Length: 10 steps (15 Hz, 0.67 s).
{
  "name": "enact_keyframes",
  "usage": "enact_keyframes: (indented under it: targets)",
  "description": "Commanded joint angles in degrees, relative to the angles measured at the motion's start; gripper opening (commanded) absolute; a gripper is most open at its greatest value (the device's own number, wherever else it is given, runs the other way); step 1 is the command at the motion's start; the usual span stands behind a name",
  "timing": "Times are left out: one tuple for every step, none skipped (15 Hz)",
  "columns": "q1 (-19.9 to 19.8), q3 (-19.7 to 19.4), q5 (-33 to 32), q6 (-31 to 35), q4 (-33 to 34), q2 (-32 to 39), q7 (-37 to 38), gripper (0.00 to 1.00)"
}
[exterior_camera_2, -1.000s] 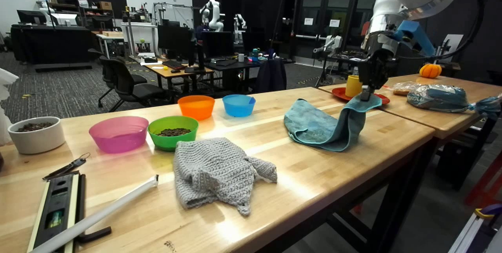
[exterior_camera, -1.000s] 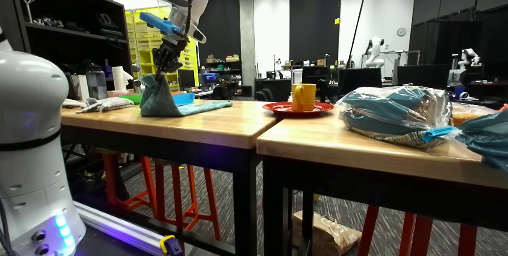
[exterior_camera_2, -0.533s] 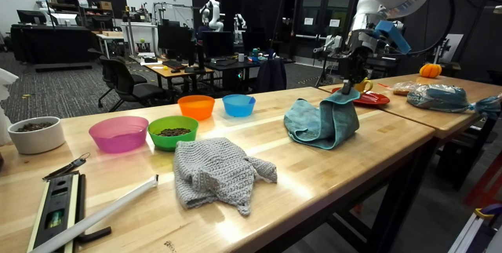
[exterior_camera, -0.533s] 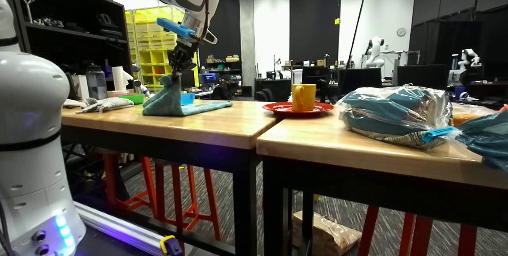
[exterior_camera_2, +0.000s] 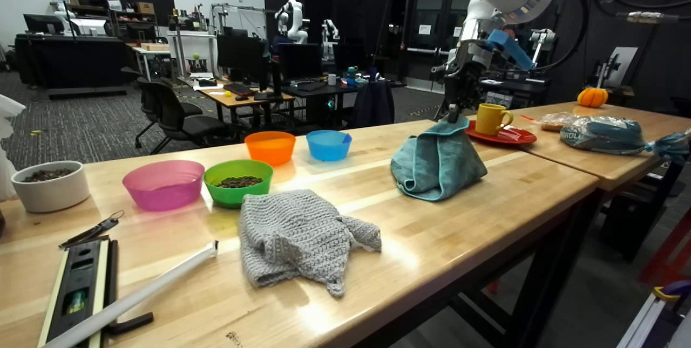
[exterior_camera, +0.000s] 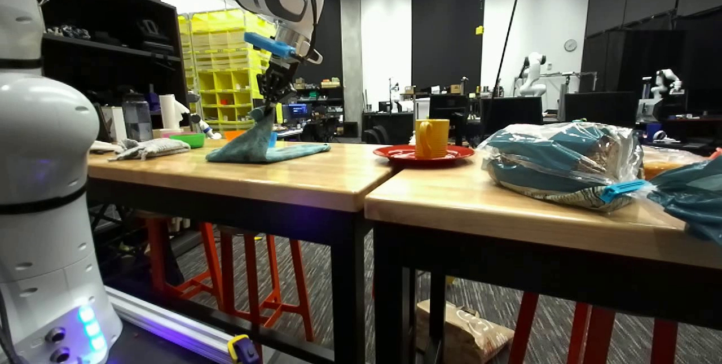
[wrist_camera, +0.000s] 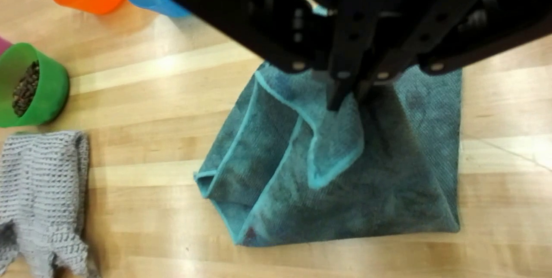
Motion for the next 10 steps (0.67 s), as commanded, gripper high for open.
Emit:
enact_keyframes:
  targets:
    - [-0.72,0.64,0.25,-0.37,6.07,5.26,-1.01,0.01]
    - [-0.86,0.72,0.21,-0.23,7.28,6.45,-1.17,0.01]
    - [-0.97,0.82,0.06,-0.20,8.51,7.64,-1.31,0.01]
    - [-1.09,0.91,-0.06,-0.17,9.56,8.65,-1.49,0.01]
    - [-1.24,1.00,-0.01,-0.20,10.59,9.68,-1.77,0.01]
    - [-1.46,1.08,0.01,-0.13,11.65,10.90,-1.92,0.01]
    - [-1.62,1.18,-0.07,-0.04,12.54,11.86,-2.03,0.01]
    - [-1.79,1.30,-0.04,0.05,13.53,13.03,-2.06,0.01]
    - [-1.99,1.41,0.03,0.12,14.38,14.03,-2.05,0.01]
    - [-2.18,1.55,0.12,0.10,15.17,14.95,-2.07,0.01]
